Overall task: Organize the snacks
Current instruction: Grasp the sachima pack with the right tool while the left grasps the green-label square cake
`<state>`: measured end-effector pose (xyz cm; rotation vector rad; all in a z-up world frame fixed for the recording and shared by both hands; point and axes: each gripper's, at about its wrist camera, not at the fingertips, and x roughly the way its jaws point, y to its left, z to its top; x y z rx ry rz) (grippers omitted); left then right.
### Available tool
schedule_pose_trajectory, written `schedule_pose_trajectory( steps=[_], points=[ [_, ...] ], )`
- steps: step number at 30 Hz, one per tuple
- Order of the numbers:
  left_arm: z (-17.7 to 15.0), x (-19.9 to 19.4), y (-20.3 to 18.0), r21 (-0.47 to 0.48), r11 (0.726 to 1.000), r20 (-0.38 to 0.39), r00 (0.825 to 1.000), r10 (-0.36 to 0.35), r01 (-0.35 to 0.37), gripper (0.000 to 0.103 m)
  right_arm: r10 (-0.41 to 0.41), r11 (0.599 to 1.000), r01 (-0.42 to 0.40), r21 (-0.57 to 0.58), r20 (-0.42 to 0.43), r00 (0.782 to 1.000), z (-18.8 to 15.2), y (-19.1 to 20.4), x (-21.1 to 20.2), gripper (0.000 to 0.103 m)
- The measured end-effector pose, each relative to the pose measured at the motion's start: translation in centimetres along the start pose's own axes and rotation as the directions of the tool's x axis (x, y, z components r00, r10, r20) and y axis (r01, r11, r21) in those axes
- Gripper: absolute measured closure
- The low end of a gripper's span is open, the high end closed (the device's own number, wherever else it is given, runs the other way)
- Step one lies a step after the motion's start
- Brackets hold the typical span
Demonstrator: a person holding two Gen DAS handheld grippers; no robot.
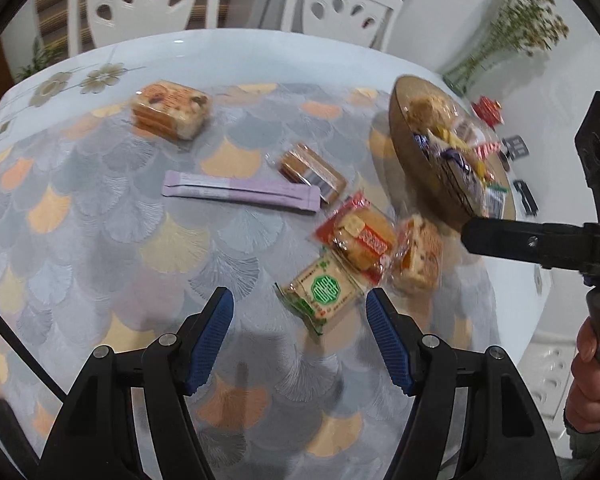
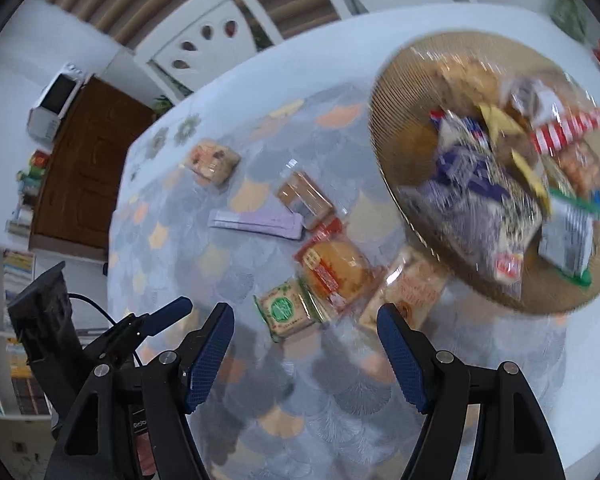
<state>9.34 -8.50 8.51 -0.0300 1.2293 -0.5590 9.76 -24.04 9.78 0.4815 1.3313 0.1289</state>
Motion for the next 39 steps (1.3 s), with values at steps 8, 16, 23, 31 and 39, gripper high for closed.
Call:
schedule_pose_trajectory(
  steps=[8, 16, 23, 31, 39],
  points=[
    [0.3, 1.9, -0.5, 0.077, 0.996, -0.045, 0.998, -0.037, 0.041, 0.036, -0.101, 0.982, 0.102, 0.158, -0.02, 0.995, -2.2, -3.8, 1.2, 0.031],
    [0.4, 4.7, -0.5, 0.084, 0.991, -0.101, 0.99, -0.098, 0.106, 0.036, -0.141, 0.938, 0.134, 0.32, -0.001, 0.99, -2.3, -6.6, 3.5, 0.031],
    [0.6, 5.7, -0.6, 0.098, 0.988, -0.116, 0.988, -0.104, 0.115, 0.036, -0.211, 0.927, 0.194, 0.322, 0.018, 0.977, -1.8, -6.4, 4.6, 0.042],
    [0.3, 6.9, -1.8, 0.188, 0.98, -0.135, 0.99, -0.041, 0.066, 0.036, -0.217, 0.935, 0.213, 0.285, -0.016, 0.976, -1.4, -5.9, 6.6, 0.042],
    [-0.2, 7.7, -2.7, 0.256, 0.966, -0.117, 0.993, 0.006, 0.025, 0.036, -0.201, 0.938, 0.197, 0.284, -0.017, 0.979, -2.0, -6.8, 6.5, 0.054]
  ],
)
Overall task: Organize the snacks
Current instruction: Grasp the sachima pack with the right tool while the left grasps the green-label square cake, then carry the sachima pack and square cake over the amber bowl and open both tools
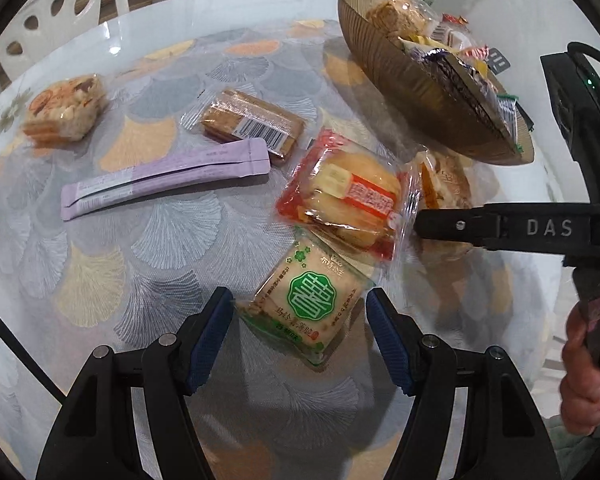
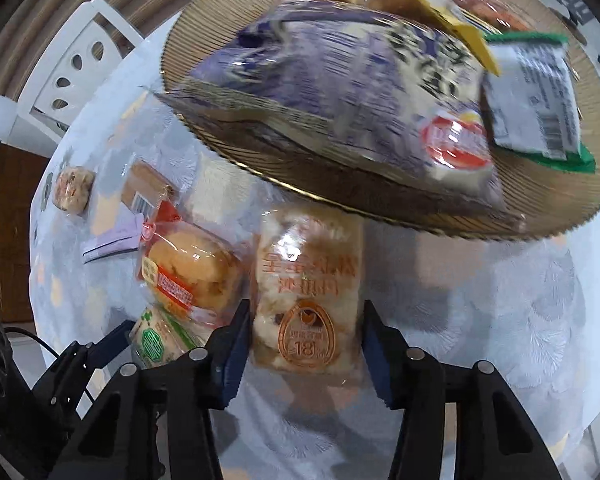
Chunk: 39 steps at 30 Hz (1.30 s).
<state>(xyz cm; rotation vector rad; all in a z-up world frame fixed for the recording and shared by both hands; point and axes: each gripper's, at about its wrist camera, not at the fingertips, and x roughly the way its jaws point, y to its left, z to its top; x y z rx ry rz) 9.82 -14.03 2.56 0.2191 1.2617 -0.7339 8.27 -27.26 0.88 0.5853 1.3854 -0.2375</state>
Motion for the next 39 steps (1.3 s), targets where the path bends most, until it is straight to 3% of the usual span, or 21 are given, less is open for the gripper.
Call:
schedule_pose_trajectory(
  steps=[9, 11, 12, 13, 17, 22, 26, 32, 39],
  points=[
    [-0.6, 0.3, -1.2, 0.005, 0.997, 0.047, 0.996, 0.075, -0.075, 0.036, 0.003, 1.0, -0.003, -0.012, -0.002, 1.0, -2.0, -2.3, -0.8, 0.055],
    [-0.9, 0.3, -1.8, 0.009, 0.994, 0.058, 0.992, 0.109, -0.109, 0.042, 0.003, 1.0, -0.003, -0.016, -0.004, 1.0, -2.4, -2.5, -0.9, 0.055],
    [-1.0, 0.1, -1.7, -0.002, 0.995, 0.065, 0.993, 0.102, -0.102, 0.051, 0.003, 1.0, -0.003, -0.019, -0.007, 1.0, -2.7, -2.6, -1.0, 0.056],
    [-1.3, -0.2, -1.5, -0.024, 0.996, 0.071, 0.993, 0.092, -0.09, 0.053, 0.004, 1.0, -0.004, -0.024, -0.009, 1.0, -3.0, -2.6, -1.1, 0.056],
    [-2.5, -1.5, -1.2, -0.066, 0.994, 0.08, 0.993, 0.09, -0.085, 0.054, 0.004, 0.999, -0.005, -0.048, -0.016, 1.0, -4.0, -3.0, -1.2, 0.056],
    [-4.0, -3.6, -0.9, -0.149, 0.989, 0.093, 0.995, 0.035, -0.021, 0.054, -0.01, 0.99, 0.005, -0.142, -0.031, 0.999, -5.2, -2.2, -1.0, 0.056],
    [-4.3, -5.1, -1.1, -0.173, 0.985, 0.114, 0.992, 0.047, -0.026, 0.054, -0.009, 0.976, -0.005, -0.219, -0.064, 0.998, -7.0, -1.3, -0.7, 0.056],
    [-2.7, -7.0, -2.3, -0.171, 0.984, 0.16, 0.985, 0.066, -0.038, 0.054, 0.056, 0.954, -0.097, -0.283, -0.147, 0.988, -8.7, -0.3, -0.9, 0.056],
    [1.6, -10.6, -4.0, -0.191, 0.981, 0.257, 0.963, 0.079, -0.03, 0.054, 0.165, 0.915, -0.189, -0.356, -0.096, 0.982, -7.2, 0.7, -6.2, 0.057]
  ],
)
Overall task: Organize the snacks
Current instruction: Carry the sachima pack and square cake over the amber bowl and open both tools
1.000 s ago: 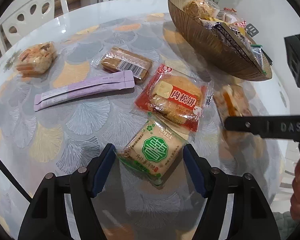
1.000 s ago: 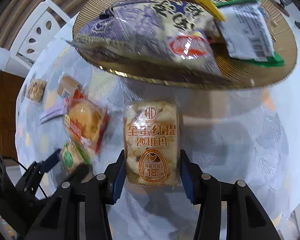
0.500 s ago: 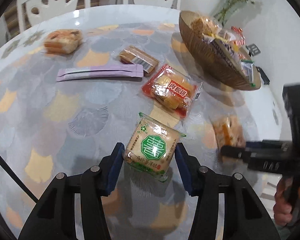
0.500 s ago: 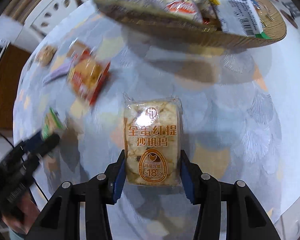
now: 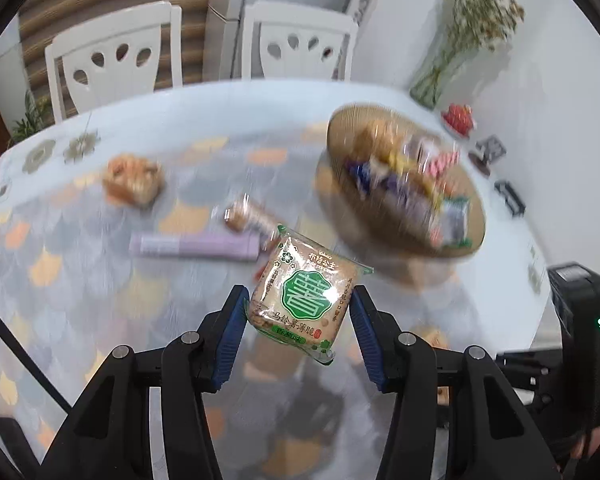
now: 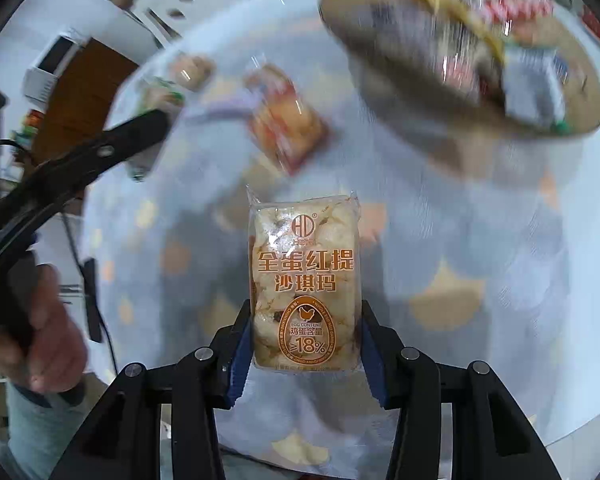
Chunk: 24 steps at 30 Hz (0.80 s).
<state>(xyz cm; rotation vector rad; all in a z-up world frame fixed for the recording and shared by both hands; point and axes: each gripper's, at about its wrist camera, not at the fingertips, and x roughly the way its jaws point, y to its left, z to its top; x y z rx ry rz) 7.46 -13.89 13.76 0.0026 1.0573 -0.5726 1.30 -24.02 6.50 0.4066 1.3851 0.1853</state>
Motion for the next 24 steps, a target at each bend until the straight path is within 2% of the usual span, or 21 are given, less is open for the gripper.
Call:
schedule_pose_trajectory(
  steps=[4, 6, 10, 12, 17, 24],
  points=[
    [3.2, -0.6, -0.8, -0.091, 0.994, 0.057, 0.996, -0.062, 0.067, 0.054, -0.014, 1.0, 0.015, -0.001, 0.124, 0.992, 2.1, -1.3, -4.9, 0.057],
    [4.5, -0.6, -1.6, -0.094, 0.991, 0.073, 0.994, -0.084, 0.09, 0.054, -0.027, 0.999, 0.023, 0.023, 0.176, 0.984, 3.1, -2.7, -7.0, 0.057],
    [7.4, 0.3, -4.5, -0.021, 0.999, 0.089, 0.995, -0.039, 0.041, 0.054, -0.103, 0.993, 0.085, 0.076, 0.278, 0.955, 6.2, -5.8, -10.0, 0.057],
    [8.4, 1.0, -5.7, 0.003, 1.0, 0.09, 0.996, -0.021, 0.021, 0.054, -0.115, 0.991, 0.086, 0.105, 0.31, 0.944, 7.7, -7.7, -11.1, 0.057],
    [10.8, 3.1, -8.3, 0.038, 0.999, 0.086, 0.996, -0.001, -0.002, 0.054, -0.124, 0.986, 0.075, 0.149, 0.349, 0.929, 10.2, -10.6, -13.2, 0.057],
    [12.7, 6.4, -9.8, 0.042, 0.999, 0.069, 0.998, 0.006, -0.009, 0.053, -0.124, 0.989, 0.087, 0.121, 0.346, 0.93, 14.3, -11.6, -13.2, 0.057]
  ],
)
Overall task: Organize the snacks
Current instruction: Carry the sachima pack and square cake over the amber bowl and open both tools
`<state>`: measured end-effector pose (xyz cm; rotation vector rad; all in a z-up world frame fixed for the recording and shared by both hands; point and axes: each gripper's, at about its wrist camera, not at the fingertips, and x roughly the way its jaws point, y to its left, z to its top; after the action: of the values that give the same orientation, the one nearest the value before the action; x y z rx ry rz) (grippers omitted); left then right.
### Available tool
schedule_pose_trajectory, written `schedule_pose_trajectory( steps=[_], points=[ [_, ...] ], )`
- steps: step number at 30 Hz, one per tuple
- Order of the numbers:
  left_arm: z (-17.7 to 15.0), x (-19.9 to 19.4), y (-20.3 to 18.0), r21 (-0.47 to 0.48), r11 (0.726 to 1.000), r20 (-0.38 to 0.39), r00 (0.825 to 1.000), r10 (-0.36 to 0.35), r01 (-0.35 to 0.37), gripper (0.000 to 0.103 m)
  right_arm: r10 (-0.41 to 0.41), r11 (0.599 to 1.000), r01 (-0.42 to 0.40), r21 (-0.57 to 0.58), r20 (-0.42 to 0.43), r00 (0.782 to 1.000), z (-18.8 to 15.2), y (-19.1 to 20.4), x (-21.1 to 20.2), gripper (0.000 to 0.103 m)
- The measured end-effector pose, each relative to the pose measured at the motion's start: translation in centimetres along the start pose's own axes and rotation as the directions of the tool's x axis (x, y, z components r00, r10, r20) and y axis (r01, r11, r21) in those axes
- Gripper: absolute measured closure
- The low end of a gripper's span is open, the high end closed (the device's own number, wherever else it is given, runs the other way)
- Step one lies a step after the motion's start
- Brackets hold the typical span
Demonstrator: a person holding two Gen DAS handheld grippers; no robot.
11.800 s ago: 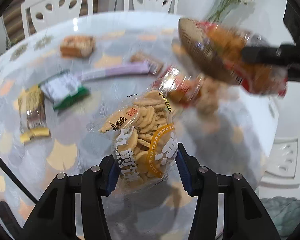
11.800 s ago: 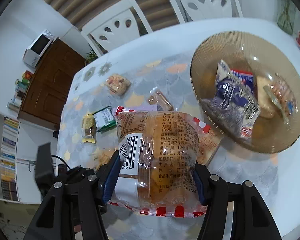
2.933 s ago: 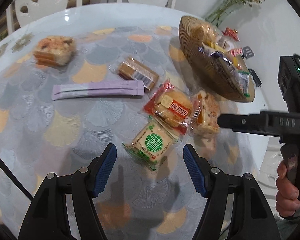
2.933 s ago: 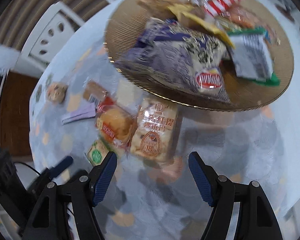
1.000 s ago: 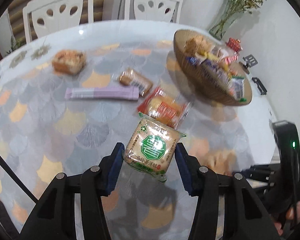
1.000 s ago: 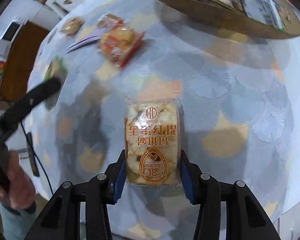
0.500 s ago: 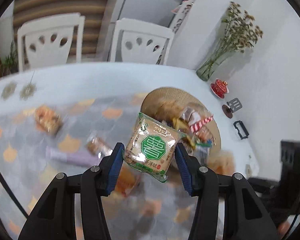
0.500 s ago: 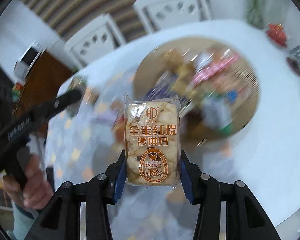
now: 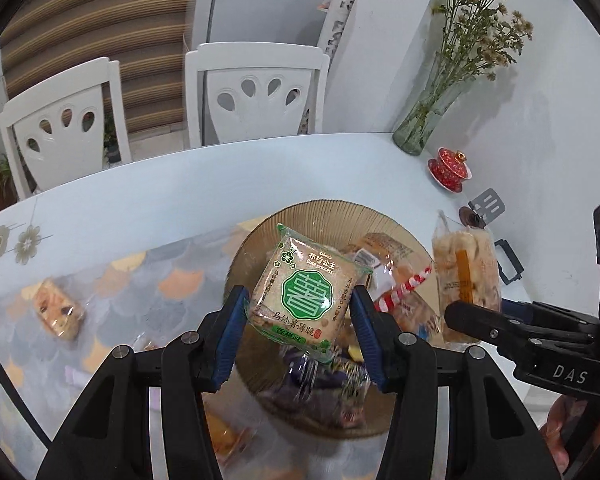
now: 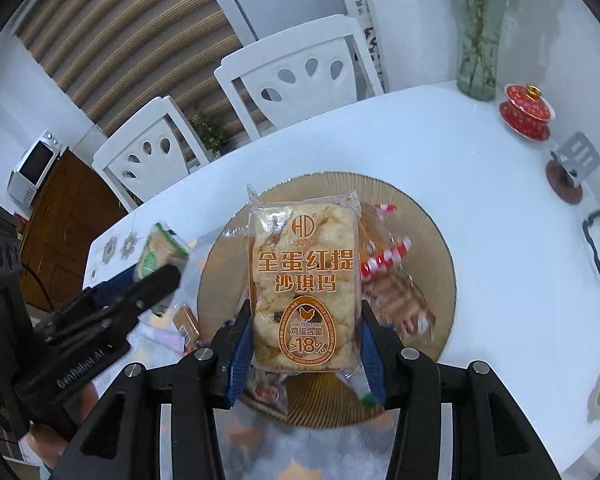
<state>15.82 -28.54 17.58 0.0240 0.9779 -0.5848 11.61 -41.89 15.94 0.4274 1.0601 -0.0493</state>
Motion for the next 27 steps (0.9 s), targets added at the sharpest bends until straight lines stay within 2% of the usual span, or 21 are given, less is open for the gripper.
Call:
schedule_pose_trajectory(
  steps=[1, 2, 3, 4, 11, 16, 20, 24, 27],
  points=[
    [0.1, 0.3, -0.1, 0.0, 1.0, 0.002, 1.0, 0.0, 0.0, 0.051, 0.004, 1.0, -0.004, -0.001, -0.002, 1.0, 0.5, -0.1, 0.4, 0.057],
    [0.3, 0.9, -0.2, 0.001, 1.0, 0.004, 1.0, 0.003, -0.003, 0.047, 0.008, 1.0, -0.008, -0.001, -0.001, 1.0, 0.8, -0.3, 0.6, 0.051],
    [0.3, 1.3, -0.1, -0.004, 1.0, -0.003, 1.0, 0.005, -0.005, 0.035, 0.011, 1.0, -0.011, -0.003, 0.0, 1.0, 0.8, -0.5, 0.6, 0.046],
    [0.3, 1.7, 0.0, -0.014, 1.0, -0.011, 1.0, 0.001, -0.001, 0.032, 0.014, 1.0, -0.014, -0.004, -0.004, 1.0, 0.9, -0.6, 0.8, 0.038],
    [-1.1, 1.9, 1.7, -0.074, 0.997, -0.048, 0.998, -0.03, 0.026, 0.032, 0.02, 0.999, -0.019, 0.047, -0.017, 1.0, 0.2, -2.9, 0.7, 0.037],
    [-2.6, 0.8, 3.1, -0.093, 0.996, -0.055, 0.998, -0.012, 0.007, 0.032, 0.03, 0.996, -0.026, 0.089, -0.047, 0.998, -1.1, -3.3, 1.0, 0.037],
    [-3.7, -0.9, 4.5, -0.111, 0.994, -0.042, 0.999, 0.003, -0.008, 0.034, 0.035, 0.997, -0.031, 0.075, -0.052, 0.998, -1.9, -2.1, 0.9, 0.037],
    [-4.3, -3.1, 6.0, -0.103, 0.993, -0.007, 0.999, 0.049, -0.049, 0.037, 0.055, 0.998, -0.053, 0.044, -0.061, 0.997, -2.8, 0.3, 1.0, 0.037],
    [-4.4, -5.0, 8.1, -0.143, 0.988, 0.018, 0.998, 0.068, -0.065, 0.037, 0.075, 0.997, -0.074, 0.021, -0.071, 0.995, -3.6, 2.4, 1.0, 0.037]
  ],
)
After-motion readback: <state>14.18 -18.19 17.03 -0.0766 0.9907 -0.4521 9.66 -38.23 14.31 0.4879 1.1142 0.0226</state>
